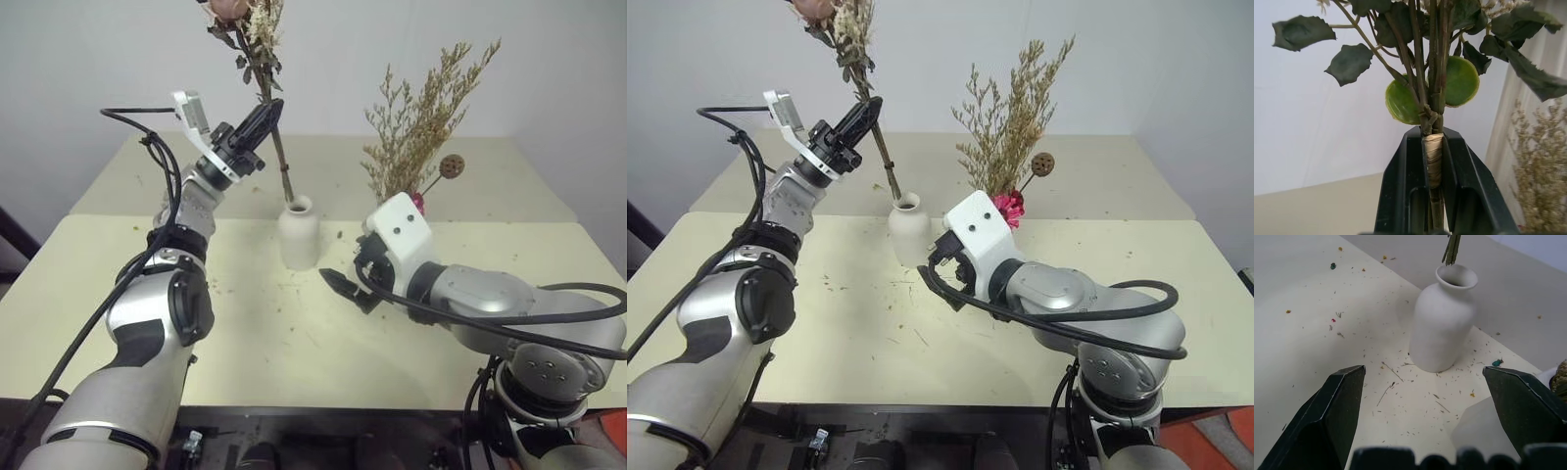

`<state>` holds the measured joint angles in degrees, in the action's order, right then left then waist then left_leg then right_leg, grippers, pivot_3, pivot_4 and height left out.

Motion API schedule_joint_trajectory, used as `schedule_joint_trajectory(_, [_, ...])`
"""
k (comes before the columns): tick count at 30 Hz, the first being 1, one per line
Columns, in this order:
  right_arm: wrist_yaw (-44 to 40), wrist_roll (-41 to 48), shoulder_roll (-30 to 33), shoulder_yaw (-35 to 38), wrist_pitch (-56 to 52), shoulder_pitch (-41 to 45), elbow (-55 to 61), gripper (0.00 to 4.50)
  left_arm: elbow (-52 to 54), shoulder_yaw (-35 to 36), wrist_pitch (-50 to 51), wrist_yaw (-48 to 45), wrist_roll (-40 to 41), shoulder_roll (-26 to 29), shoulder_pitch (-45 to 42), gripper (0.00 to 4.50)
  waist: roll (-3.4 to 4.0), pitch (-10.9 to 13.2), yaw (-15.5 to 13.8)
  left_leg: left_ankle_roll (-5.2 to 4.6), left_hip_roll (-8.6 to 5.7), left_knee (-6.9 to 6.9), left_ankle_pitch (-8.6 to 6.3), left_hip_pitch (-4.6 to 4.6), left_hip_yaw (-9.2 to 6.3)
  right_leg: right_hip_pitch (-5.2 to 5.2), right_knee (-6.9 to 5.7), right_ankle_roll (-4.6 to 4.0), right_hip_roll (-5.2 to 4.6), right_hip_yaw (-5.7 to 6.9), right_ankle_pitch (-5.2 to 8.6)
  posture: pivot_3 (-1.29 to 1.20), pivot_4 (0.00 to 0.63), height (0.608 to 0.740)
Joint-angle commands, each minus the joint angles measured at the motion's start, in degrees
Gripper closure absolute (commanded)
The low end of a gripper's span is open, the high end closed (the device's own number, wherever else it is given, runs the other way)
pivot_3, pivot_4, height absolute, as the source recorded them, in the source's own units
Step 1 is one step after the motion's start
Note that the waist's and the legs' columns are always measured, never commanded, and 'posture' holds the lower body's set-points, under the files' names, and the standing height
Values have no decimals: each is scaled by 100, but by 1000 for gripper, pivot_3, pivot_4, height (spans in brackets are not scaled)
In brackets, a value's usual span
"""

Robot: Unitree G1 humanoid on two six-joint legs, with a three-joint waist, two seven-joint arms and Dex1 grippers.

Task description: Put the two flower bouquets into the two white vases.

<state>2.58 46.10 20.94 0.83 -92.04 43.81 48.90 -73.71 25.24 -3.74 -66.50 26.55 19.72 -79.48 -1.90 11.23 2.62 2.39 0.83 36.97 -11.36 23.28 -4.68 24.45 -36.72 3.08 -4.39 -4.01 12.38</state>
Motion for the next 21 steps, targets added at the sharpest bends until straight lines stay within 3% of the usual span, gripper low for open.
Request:
schedule_joint_trajectory(1, [64, -74, -87, 207, -46, -35, 265, 0, 13, 38, -282, 69, -99, -47, -234, 4362, 0, 0, 9, 0, 0, 0, 0, -1, 0, 0, 0, 0, 0, 0, 0, 0, 150, 740])
schedule_joint_trajectory(21, [-75, -431, -114, 147, -46, -67, 400, 0, -112, -16, -662, 262, -579, -285, 30, 4362, 0, 0, 7, 0, 0, -1, 0, -1, 0, 0, 0, 3, 1, 0, 2, 0, 150, 740])
